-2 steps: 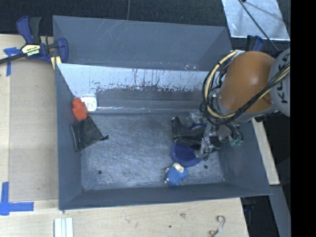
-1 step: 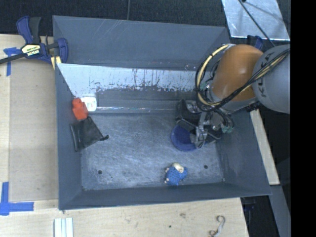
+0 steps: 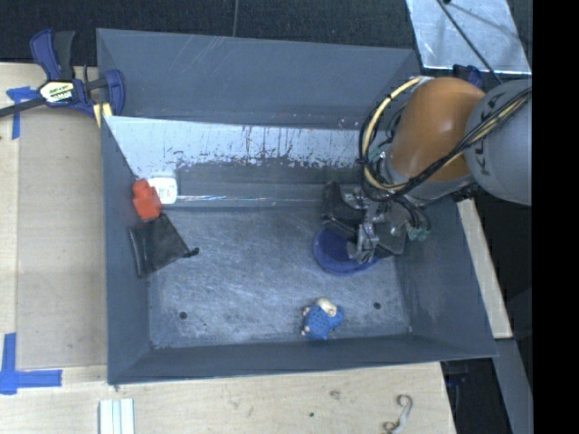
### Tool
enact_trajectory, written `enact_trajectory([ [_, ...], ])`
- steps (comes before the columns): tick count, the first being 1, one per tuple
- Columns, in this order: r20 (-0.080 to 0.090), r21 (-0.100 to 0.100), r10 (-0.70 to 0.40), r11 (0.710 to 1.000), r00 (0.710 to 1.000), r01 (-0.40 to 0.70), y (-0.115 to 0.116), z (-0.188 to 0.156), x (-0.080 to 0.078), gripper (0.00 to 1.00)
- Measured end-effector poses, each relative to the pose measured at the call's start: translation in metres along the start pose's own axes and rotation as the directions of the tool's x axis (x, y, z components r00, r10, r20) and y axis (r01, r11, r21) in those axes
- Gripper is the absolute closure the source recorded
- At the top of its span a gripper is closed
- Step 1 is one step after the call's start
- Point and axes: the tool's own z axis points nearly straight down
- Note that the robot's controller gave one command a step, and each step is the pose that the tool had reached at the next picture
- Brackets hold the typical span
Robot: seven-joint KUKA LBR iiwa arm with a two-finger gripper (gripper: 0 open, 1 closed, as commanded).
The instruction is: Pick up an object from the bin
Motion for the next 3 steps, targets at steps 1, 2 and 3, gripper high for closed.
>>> enact_trajectory([
  [1,0.003,-0.001,0.214,0.977,0.977,-0.214,-0.001,0.001,-0.001,1.0],
  [2,-0.008,-0.007,0.202,0.979,0.979,-0.202,-0.007,0.002,-0.011,1.0],
  [3,0.024,0.015,-0.408,0.913,0.913,0.408,0.011,-0.001,0.002,1.0],
])
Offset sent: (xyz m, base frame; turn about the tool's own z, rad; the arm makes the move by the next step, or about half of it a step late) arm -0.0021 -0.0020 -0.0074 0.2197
